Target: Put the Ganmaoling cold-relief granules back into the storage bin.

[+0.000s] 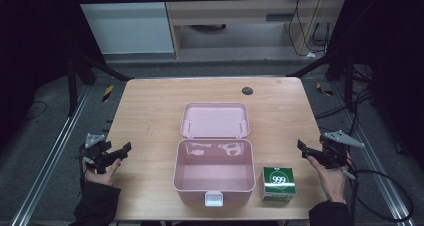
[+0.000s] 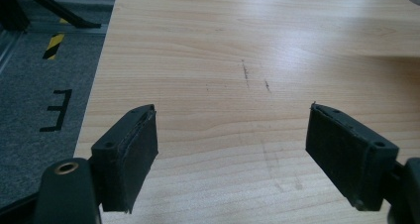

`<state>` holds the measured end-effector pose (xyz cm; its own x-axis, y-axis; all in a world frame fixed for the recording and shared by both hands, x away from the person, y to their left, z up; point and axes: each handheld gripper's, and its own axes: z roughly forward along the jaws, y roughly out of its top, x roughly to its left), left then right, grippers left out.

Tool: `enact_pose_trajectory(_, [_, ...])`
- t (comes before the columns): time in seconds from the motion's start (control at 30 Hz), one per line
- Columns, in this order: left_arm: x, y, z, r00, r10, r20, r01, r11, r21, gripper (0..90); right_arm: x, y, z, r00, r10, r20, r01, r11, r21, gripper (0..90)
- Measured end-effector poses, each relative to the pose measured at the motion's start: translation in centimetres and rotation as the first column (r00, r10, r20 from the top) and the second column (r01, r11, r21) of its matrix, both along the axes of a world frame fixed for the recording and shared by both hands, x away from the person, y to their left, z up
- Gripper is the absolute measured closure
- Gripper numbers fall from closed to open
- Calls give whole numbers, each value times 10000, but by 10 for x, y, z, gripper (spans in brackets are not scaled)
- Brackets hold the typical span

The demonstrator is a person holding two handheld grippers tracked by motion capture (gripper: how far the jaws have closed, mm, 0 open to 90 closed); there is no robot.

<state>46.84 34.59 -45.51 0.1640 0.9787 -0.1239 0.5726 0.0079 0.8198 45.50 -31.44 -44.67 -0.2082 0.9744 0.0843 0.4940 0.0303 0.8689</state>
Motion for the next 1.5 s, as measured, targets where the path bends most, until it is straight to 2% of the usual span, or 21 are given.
enact_pose_trajectory(0.3, [0, -5, 1, 9992, -353, -168, 357, 9990, 264, 219, -1, 13, 15, 9950, 1003, 5, -1002, 9945, -292, 155])
enact_pose_trajectory(0.43, [-1, -6, 1, 9989, -415, -200, 421, 9986, 319, 226, -1, 14, 22, 9924, 1233, -5, -1232, 9912, -485, 155])
enact_pose_trajectory(0.63, [0, -8, 1, 9984, -513, -237, 526, 9972, 536, 230, -2, 12, 35, 9886, 1506, 59, -1501, 9875, -475, 156])
enact_pose_trajectory(0.83, [-1, -8, 2, 9984, -525, -207, 536, 9968, 585, 233, -4, 16, 43, 9797, 2004, -54, -2003, 9775, -667, 156])
enact_pose_trajectory(0.87, [-1, -9, 2, 9982, -562, -208, 574, 9963, 633, 233, -4, 20, 48, 9739, 2269, -78, -2268, 9707, -788, 156])
enact_pose_trajectory(1.0, [0, -10, 0, 9977, -610, -277, 629, 9954, 728, 233, -4, 27, 54, 9608, 2769, -165, -2771, 9551, -1050, 156])
enact_pose_trajectory(1.2, [0, -12, -1, 9972, -669, -330, 697, 9934, 913, 232, -4, 36, 61, 9444, 3281, -219, -3280, 9351, -1343, 156])
enact_pose_trajectory(1.37, [1, -13, -3, 9967, -719, -374, 752, 9926, 953, 232, -3, 41, 67, 9274, 3722, -377, -3730, 9121, -1700, 152])
enact_pose_trajectory(1.5, [2, -13, -4, 9962, -751, -435, 792, 9918, 1003, 233, -2, 43, 71, 9237, 3804, -446, -3821, 9069, -1777, 149])
